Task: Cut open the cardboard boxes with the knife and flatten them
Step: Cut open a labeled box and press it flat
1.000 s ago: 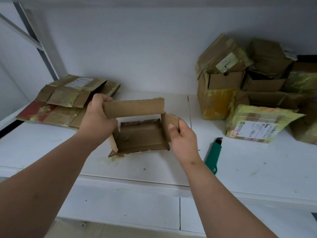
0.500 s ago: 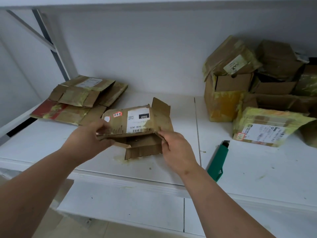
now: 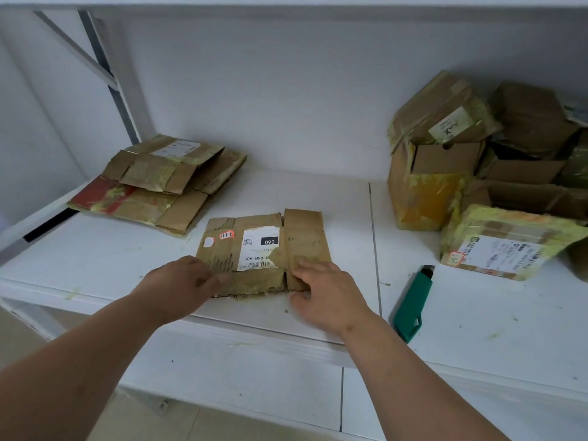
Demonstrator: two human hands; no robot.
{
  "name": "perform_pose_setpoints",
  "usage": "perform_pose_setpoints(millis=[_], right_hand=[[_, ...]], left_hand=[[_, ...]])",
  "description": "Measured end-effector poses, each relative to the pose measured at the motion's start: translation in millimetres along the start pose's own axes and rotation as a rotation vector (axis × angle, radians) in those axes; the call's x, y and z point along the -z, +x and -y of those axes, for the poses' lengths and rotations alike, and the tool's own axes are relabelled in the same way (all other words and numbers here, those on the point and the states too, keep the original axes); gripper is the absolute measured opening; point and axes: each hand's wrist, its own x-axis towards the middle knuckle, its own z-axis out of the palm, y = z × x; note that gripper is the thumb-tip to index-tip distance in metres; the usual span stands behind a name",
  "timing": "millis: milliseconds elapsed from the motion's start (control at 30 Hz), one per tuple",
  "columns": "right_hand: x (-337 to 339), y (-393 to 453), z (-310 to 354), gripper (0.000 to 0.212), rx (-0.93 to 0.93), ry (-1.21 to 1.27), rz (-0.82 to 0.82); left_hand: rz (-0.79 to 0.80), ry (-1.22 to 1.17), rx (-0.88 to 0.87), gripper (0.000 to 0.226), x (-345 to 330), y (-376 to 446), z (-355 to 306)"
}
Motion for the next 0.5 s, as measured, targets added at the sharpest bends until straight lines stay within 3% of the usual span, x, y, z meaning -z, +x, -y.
perform_pose_setpoints(millis=[133, 200, 333, 500], right_hand=[[1, 4, 4, 0.036, -0.049, 0.041, -0.029], [3, 9, 7, 0.03, -0.069, 0.004, -0.042], [-1, 13, 10, 0.05, -0.065, -0.116, -0.016], [-2, 21, 11, 0.058, -0.041, -0.155, -0.003]], left_hand=[[-0.019, 0.018, 0.044, 0.029, -2, 9, -9], [-0.006, 0.069, 0.042, 0.031, -3, 13, -18], [-0.005, 0.08, 0.01, 0.04, -12, 19, -29], [0.115, 0.178, -0.073, 0.069, -16, 33, -27]])
